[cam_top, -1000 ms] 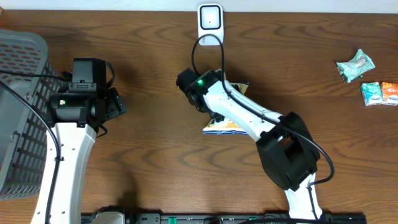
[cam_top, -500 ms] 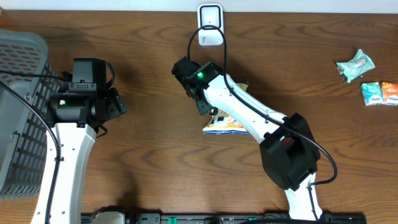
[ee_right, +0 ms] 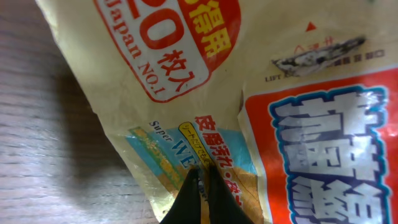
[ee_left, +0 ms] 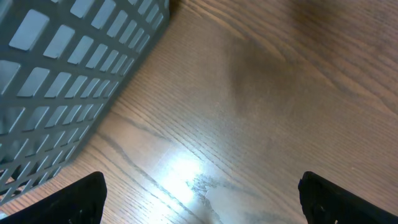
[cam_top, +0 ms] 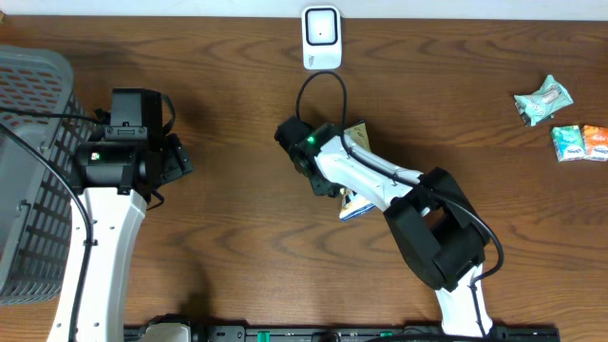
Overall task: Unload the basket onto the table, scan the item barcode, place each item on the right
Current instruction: 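Lower the cream bag onto the table centre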
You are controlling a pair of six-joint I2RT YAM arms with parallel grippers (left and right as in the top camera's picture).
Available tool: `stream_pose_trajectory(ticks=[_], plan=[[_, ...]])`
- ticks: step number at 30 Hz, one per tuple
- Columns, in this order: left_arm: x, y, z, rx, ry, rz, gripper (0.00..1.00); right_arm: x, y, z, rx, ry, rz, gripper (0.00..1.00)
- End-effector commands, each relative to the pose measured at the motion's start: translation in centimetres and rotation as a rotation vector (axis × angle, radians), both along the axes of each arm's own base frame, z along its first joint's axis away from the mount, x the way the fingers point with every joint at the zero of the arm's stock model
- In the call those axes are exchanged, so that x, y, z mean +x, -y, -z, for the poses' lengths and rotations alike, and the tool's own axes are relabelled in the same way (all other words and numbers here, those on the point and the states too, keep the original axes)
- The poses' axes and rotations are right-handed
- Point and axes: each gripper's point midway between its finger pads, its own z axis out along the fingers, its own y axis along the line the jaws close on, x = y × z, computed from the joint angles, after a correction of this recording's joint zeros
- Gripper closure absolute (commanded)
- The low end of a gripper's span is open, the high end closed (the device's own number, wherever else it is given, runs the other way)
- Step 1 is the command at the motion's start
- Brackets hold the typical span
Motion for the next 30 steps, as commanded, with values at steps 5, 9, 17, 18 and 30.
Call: stream_pose_trajectory(ticks=[5, 9, 17, 18, 30], plan=[[-0.1, -0.4, -0.1, 0.022, -0.005, -0.004, 0.02, -1.2, 0.9, 1.0, 0.081, -0.141, 0.074, 0.99], [-0.1, -0.4, -0.1, 0.022, -0.004, -0.004, 0.03, 1.0, 1.1, -2.9, 0.099, -0.113, 0.092, 0.99], [-0.1, -0.4, -0.1, 0.022, -0.004, -0.004, 0.02, 5.2, 1.5, -7.5, 0.197, -0.066, 0.054, 0.99], [-0.1, -0.4, -0.1, 0.022, -0.005, -0.004, 0.02, 5.1, 1.5, -7.4, 0.218, -0.088, 0.050, 0.99], [-0.1, -0.4, -0.1, 0.022, -0.005, -0.004, 0.03, 4.0, 3.8, 0.9, 0.214, -0.093, 0.075, 0.97]])
